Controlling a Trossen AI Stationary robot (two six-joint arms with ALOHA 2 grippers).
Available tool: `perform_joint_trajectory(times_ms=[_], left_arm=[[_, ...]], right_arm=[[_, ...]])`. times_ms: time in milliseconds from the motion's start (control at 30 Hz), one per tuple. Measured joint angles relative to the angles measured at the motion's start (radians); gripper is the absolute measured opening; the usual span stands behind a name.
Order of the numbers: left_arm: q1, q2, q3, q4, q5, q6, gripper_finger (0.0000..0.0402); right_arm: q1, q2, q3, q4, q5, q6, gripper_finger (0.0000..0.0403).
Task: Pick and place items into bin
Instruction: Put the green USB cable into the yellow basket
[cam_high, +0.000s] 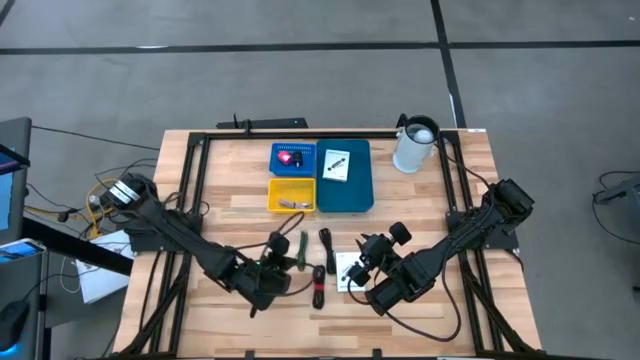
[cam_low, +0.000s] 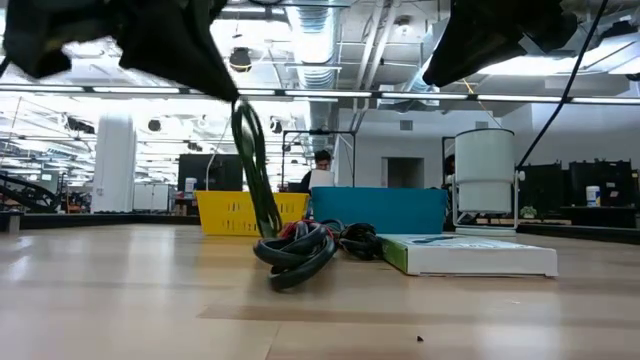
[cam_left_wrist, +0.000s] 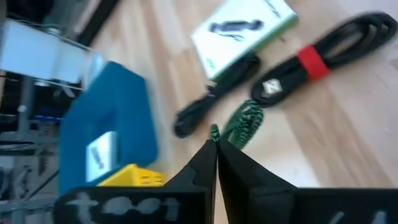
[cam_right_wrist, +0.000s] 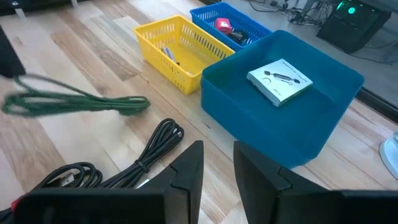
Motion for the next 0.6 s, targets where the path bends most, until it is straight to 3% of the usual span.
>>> perform_joint_trajectory(times_ms=[433,600], left_arm=[[0.001,-0.165,0.001,-0.071,-0.162,0.002,0.0001],[0.002,-0.184,0.001,-0.080,-0.146,-0.013,0.0001]], right_arm=[[0.000,0.000,0.000,0.000,0.000,0.001,0.0082],[0.000,0.000,0.000,0.000,0.000,0.002,0.0082]])
